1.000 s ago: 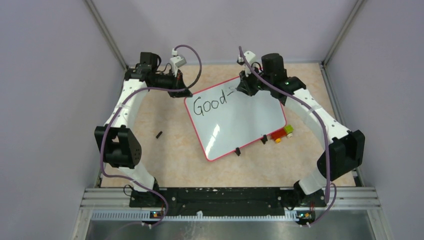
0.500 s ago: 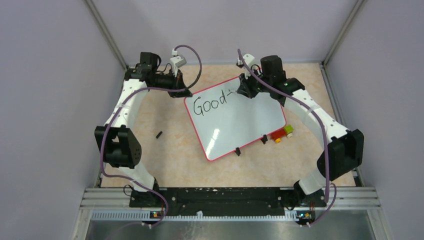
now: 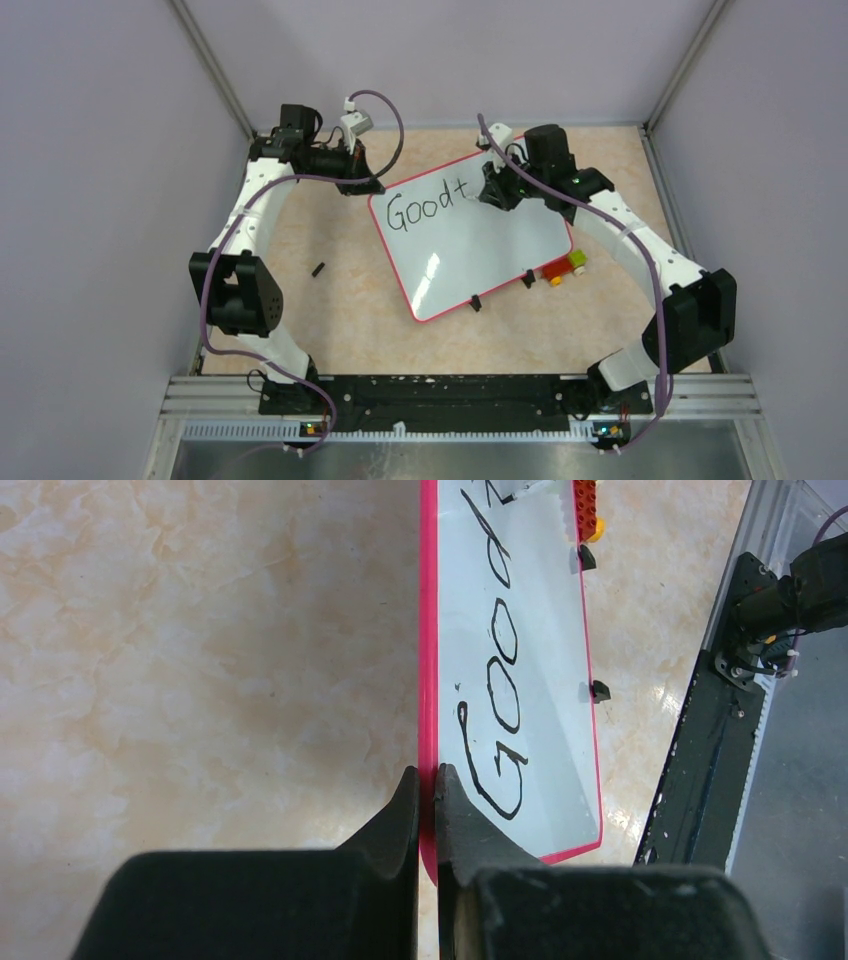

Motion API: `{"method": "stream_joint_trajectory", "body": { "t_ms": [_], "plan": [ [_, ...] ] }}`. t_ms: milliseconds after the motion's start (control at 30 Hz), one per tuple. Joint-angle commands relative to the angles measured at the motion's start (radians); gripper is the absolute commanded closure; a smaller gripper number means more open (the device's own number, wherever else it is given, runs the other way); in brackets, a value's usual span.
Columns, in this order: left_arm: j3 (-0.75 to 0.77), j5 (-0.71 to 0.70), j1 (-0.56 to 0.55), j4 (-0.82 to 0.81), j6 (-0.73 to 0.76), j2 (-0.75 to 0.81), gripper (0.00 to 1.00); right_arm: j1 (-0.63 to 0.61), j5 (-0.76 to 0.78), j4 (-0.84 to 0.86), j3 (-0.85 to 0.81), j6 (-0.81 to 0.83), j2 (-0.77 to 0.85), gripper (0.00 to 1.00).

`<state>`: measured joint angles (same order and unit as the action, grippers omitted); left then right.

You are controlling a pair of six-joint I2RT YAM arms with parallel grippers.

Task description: Write a sentence on the whiteboard

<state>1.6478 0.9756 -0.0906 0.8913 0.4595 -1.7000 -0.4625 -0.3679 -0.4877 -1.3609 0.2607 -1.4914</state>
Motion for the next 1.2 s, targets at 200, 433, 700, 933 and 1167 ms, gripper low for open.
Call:
{"method": "stream_joint_trajectory", "body": {
  "t_ms": [200, 433, 700, 933, 1167],
  "plan": [
    [-0.006, -0.005, -0.021, -0.007, 0.036, 0.006, 1.0, -0.001, 0.071, -0.014, -0.036, 0.06, 0.023, 1.0],
    [-0.007, -0.003, -0.021, -0.003, 0.054, 0.012, 1.0, 0.007, 0.088, -0.002, -0.094, 0.054, 0.008, 1.0],
    [0.008, 0.014, -0.023, -0.026, 0.029, 0.027, 0.77, 0.007, -0.01, -0.05, -0.141, 0.038, 0.033, 1.0],
    [0.115, 0.039, -0.049, -0.043, -0.031, -0.029, 0.56, 0.009, -0.017, -0.074, -0.15, 0.056, 0.049, 1.0],
    [0.23, 0.039, -0.129, -0.044, -0.083, -0.133, 0.48, 0.016, -0.042, -0.082, -0.155, 0.067, 0.056, 1.0]
  ]
}}
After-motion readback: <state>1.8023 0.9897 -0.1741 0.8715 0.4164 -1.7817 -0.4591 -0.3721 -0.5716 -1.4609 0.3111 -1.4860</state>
